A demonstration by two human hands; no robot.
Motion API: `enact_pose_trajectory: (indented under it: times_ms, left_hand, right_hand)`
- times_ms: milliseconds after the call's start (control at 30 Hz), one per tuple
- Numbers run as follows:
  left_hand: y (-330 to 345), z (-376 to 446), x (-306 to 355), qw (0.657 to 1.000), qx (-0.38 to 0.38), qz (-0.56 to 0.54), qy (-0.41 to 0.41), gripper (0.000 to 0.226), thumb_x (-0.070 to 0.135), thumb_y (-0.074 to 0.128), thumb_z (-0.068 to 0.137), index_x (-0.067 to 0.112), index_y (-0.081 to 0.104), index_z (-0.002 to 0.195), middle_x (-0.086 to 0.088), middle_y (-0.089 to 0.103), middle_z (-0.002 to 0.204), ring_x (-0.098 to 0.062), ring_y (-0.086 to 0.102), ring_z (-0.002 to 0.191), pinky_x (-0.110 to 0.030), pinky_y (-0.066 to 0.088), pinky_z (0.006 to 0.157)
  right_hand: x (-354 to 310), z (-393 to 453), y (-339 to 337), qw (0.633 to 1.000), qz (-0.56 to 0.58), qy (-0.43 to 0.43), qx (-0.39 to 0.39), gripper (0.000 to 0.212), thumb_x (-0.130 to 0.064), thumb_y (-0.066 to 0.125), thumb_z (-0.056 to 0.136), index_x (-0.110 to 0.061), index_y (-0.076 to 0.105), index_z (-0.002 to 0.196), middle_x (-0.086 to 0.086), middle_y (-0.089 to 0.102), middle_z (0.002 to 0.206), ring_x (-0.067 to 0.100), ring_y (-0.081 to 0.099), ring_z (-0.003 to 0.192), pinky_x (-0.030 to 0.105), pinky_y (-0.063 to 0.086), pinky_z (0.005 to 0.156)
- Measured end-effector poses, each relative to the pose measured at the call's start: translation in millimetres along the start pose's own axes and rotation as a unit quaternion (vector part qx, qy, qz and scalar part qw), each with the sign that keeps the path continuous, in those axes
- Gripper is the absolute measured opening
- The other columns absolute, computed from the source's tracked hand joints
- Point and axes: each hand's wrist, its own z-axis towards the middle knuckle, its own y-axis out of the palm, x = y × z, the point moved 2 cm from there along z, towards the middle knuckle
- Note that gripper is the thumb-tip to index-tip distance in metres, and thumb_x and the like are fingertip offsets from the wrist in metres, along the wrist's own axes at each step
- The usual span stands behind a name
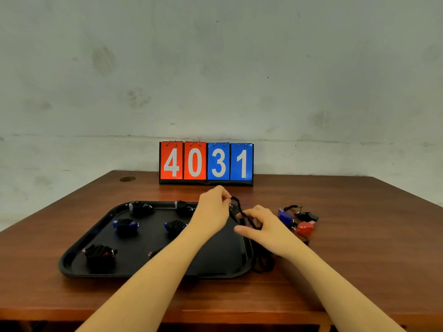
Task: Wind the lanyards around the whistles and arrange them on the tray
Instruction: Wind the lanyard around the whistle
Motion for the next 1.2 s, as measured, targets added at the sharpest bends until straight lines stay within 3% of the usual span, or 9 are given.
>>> enact_pose_trajectory:
  times_ms: [133,367,467,600,667,767,933,1067,1200]
  left_hand:
    - [-29.3,-1.6,3.4,0.998,0.028,-0.064,0.004,0.009,0.013,0.046,0.095,0.015,0.052,0.102,0.000,0.062,0.087,-0.004,0.053,0.065,-0.014,0.043,0.062]
    - [-73.8,-12.1,-5.1,0.994,0.104,-0.033,0.024,0.017,0.006,0.040,0.096,0.014,0.054,0.102,0.000,0.056,0.083,-0.006,0.051,0.065,-0.009,0.039,0.058]
    - [-85.6,-19.1,-10.0,0.994,0.103,-0.036,0.017,0.017,0.005,0.042,0.095,0.012,0.057,0.100,-0.003,0.058,0.089,-0.009,0.055,0.067,-0.013,0.047,0.064]
    - [-90.1,-25.7,-14.4,0.996,0.083,-0.026,0.006,0.019,0.006,0.045,0.094,0.013,0.062,0.101,0.000,0.059,0.103,-0.012,0.059,0.084,-0.019,0.050,0.080]
    - [-90.4,-28.1,-18.1,0.998,0.063,-0.007,0.004,0.020,0.008,0.047,0.093,0.014,0.063,0.102,0.002,0.059,0.104,-0.010,0.058,0.089,-0.017,0.047,0.082]
    - [-88.4,-34.3,-21.5,1.000,0.004,0.017,0.015,0.020,0.012,0.048,0.093,0.016,0.063,0.106,0.005,0.058,0.100,-0.002,0.053,0.076,-0.008,0.041,0.064]
    - [-73.7,-47.8,-19.5,0.997,-0.072,0.004,0.028,0.023,0.022,0.058,0.089,0.019,0.061,0.111,0.010,0.059,0.094,0.001,0.052,0.074,-0.006,0.039,0.058]
    - [-47.3,-50.2,-8.8,0.994,-0.097,-0.042,0.030,0.033,0.034,0.069,0.079,0.019,0.060,0.107,0.004,0.058,0.096,-0.003,0.052,0.078,-0.011,0.039,0.065]
    - [-20.6,-46.9,8.9,0.987,-0.086,-0.134,0.017,0.029,0.034,0.069,0.080,0.014,0.060,0.099,0.001,0.061,0.089,-0.009,0.056,0.079,-0.016,0.041,0.065]
  right_hand:
    - [-16.3,1.3,4.7,1.000,-0.002,-0.008,0.006,0.029,-0.036,0.065,0.082,-0.027,0.057,0.109,-0.004,0.054,0.102,0.008,0.052,0.091,0.018,0.042,0.076]
    - [-35.5,-4.3,2.2,0.998,-0.059,-0.016,0.011,0.017,-0.036,0.064,0.083,-0.020,0.067,0.086,-0.008,0.048,0.093,0.004,0.045,0.089,0.012,0.034,0.071]
    - [-41.1,-4.9,0.7,0.994,-0.103,-0.002,0.029,0.015,-0.035,0.062,0.085,-0.021,0.064,0.083,-0.008,0.046,0.079,0.004,0.046,0.074,0.018,0.039,0.068]
    - [-54.3,-3.9,-2.3,0.997,0.012,0.022,0.067,0.017,-0.025,0.059,0.089,-0.012,0.067,0.083,-0.006,0.052,0.055,-0.001,0.045,0.045,0.017,0.039,0.055]
    - [-64.2,-1.2,-4.8,0.993,0.074,0.029,0.091,0.014,-0.021,0.057,0.090,-0.014,0.068,0.084,-0.004,0.059,0.058,-0.001,0.049,0.047,0.014,0.042,0.053]
    - [-79.4,3.8,-10.6,0.977,0.176,0.018,0.121,0.014,-0.012,0.056,0.090,-0.015,0.069,0.086,0.001,0.065,0.067,0.006,0.057,0.058,0.014,0.046,0.058]
    - [-99.2,4.3,-19.9,0.961,0.230,-0.026,0.149,0.020,-0.005,0.053,0.090,-0.017,0.069,0.089,0.001,0.069,0.076,-0.001,0.061,0.061,0.009,0.046,0.059]
    - [-102.1,0.2,-24.2,0.956,0.251,-0.043,0.148,0.019,-0.008,0.055,0.089,-0.019,0.071,0.087,-0.004,0.070,0.075,0.002,0.062,0.064,0.013,0.046,0.062]
    - [-99.4,-5.6,-27.5,0.951,0.280,-0.058,0.116,0.017,-0.010,0.057,0.089,-0.017,0.072,0.087,0.000,0.071,0.074,0.015,0.068,0.076,0.027,0.052,0.076]
